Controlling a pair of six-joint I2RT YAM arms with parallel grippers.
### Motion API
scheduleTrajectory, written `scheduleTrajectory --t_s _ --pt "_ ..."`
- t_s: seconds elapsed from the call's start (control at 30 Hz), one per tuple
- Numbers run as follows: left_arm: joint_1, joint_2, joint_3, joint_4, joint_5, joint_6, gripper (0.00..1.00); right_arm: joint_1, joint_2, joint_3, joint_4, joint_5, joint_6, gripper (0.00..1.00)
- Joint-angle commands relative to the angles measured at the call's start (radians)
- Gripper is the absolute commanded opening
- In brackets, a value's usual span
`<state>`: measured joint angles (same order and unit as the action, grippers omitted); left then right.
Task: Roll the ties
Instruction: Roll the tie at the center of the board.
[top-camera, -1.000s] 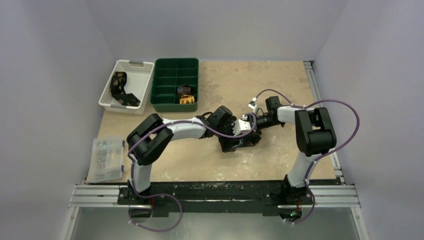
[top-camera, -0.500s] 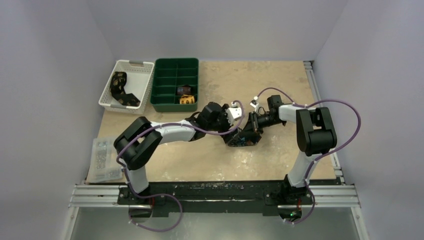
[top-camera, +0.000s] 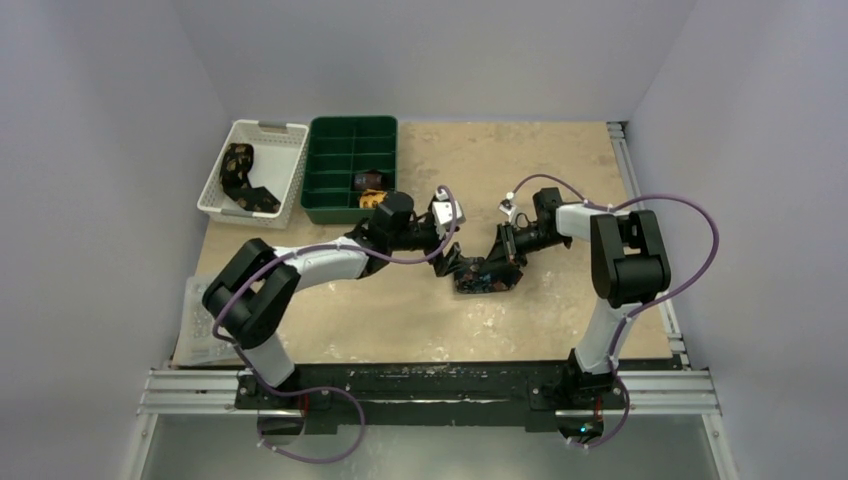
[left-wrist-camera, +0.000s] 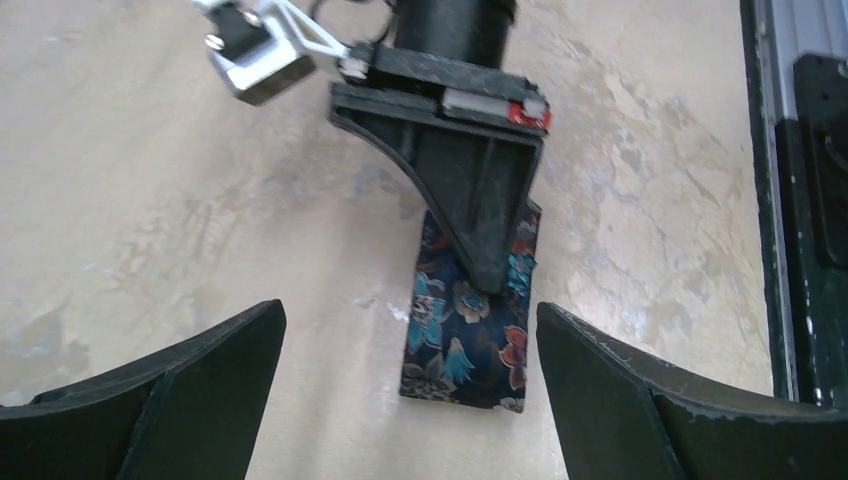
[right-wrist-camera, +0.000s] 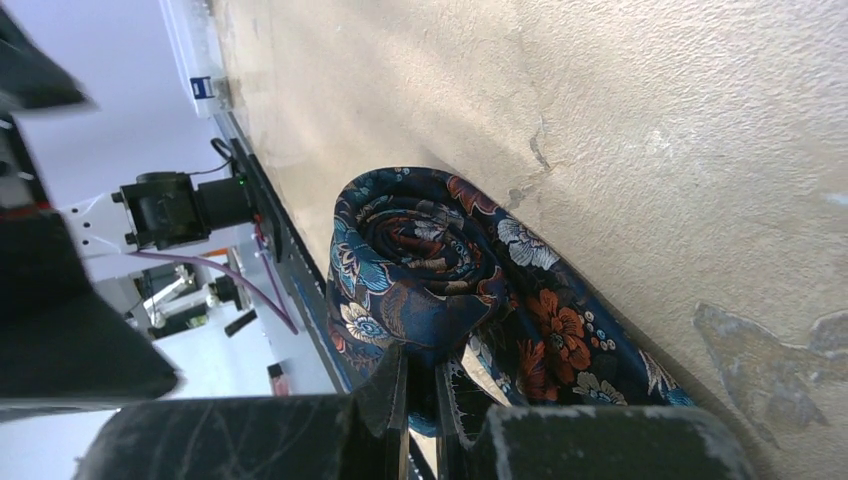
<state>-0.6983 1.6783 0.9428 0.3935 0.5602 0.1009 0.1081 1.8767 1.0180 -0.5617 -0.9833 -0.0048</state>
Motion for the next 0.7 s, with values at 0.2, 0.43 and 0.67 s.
scheduleTrajectory --t_s 0.2,0.43,0.67 --pt "-0.056 0.164 -0.019 0.153 0.124 0.115 0.93 -0.01 0.017 -0.004 -0.024 0.23 -0.056 0.0" --pt "-0.091 0.233 0.002 0.116 0.055 0.188 0.78 -0.008 0.034 -0.02 -0.002 0.236 -0.035 0.0" --pt "-0.088 0.134 -0.149 0.126 -0.024 0.195 0.71 0.045 0.107 -0.003 0.092 0.187 -0.017 0.0"
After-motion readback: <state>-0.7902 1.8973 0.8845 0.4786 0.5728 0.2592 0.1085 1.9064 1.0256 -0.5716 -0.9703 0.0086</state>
